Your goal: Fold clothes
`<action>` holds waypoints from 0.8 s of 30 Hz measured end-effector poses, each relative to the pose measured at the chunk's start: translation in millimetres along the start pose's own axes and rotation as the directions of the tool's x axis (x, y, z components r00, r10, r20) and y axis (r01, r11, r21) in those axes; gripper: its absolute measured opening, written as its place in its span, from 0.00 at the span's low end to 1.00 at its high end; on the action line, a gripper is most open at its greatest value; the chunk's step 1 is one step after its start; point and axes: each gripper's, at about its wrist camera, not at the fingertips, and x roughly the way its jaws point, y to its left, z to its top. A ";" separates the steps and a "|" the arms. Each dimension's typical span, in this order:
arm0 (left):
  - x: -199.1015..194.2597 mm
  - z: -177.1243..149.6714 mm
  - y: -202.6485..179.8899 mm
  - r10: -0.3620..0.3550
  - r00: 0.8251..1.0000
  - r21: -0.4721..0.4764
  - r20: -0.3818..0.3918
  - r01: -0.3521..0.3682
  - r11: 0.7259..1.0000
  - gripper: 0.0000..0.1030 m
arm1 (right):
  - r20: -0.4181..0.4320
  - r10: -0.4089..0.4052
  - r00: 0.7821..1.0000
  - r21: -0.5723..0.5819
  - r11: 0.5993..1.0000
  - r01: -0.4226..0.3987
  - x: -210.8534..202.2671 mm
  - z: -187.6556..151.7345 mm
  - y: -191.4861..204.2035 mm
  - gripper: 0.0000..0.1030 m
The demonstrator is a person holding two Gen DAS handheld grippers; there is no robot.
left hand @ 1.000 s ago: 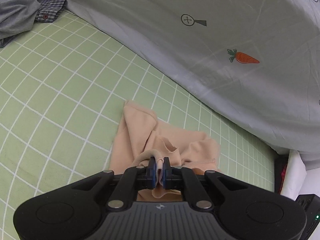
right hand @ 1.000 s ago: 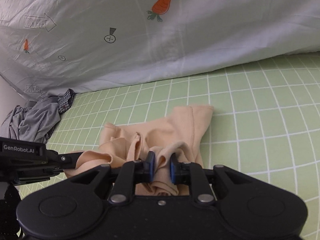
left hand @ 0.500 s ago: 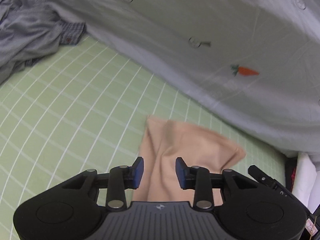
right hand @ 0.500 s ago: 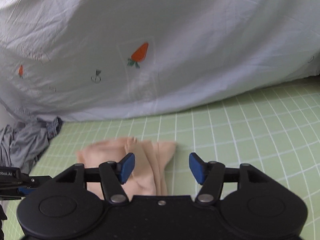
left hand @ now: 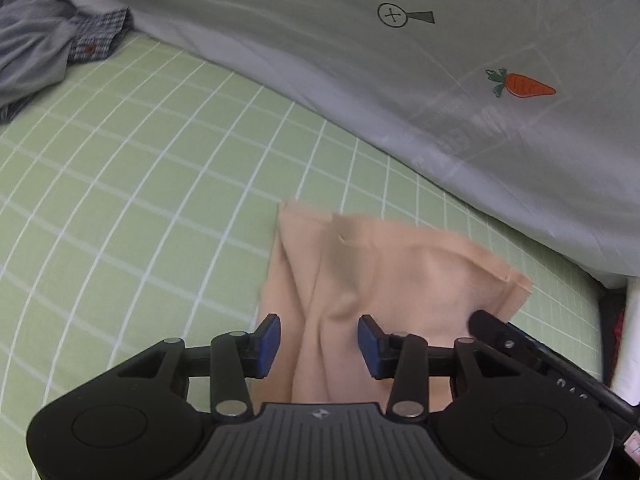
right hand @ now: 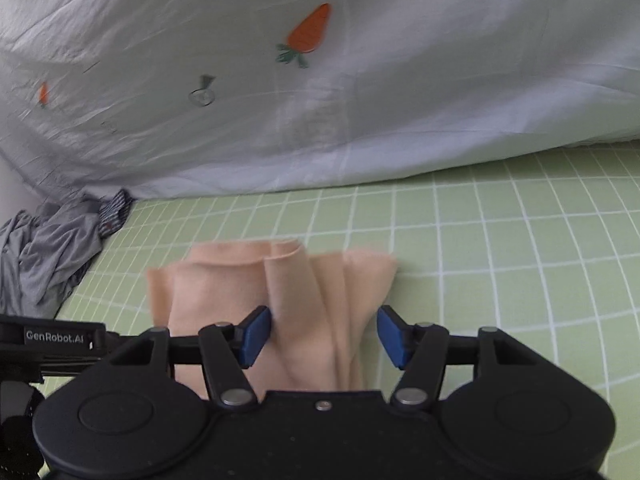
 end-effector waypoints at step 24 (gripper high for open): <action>-5.0 -6.9 16.0 -0.186 0.982 -0.109 -0.016 0.183 0.977 0.23 | -0.068 0.187 0.980 0.222 0.960 -0.168 5.2 -11.3 -2.0 0.21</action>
